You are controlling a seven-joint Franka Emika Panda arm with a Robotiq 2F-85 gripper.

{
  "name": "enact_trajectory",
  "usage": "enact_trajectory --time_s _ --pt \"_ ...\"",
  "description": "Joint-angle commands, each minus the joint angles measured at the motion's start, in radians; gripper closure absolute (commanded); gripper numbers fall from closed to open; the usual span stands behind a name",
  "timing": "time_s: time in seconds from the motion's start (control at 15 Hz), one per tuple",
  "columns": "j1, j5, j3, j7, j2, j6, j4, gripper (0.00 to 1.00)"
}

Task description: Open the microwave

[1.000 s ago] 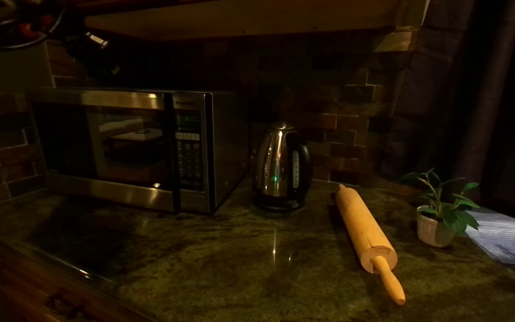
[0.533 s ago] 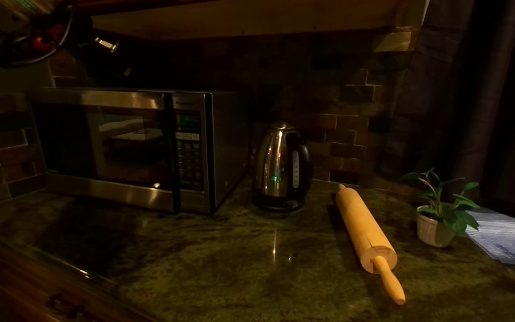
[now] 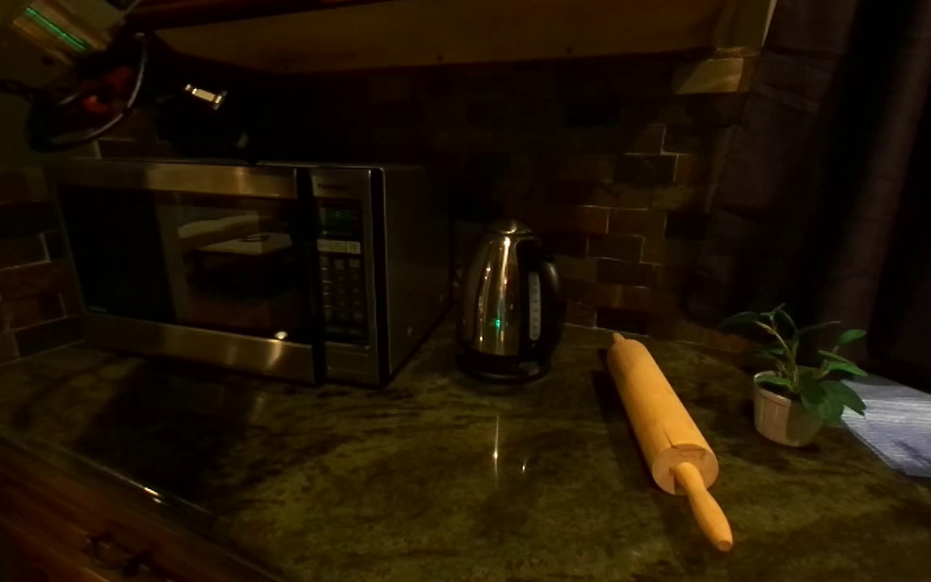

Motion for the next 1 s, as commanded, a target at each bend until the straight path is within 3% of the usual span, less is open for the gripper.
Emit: enact_trajectory --time_s 0.0,0.47,0.93 --pt "0.037 -0.016 -0.03 0.002 0.009 -0.005 -0.005 1.0" --pt "0.107 0.255 -0.061 -0.371 -0.048 -0.132 -0.019 1.0" --pt "0.134 0.524 -0.035 -0.664 -0.128 -0.4 0.026 1.0"
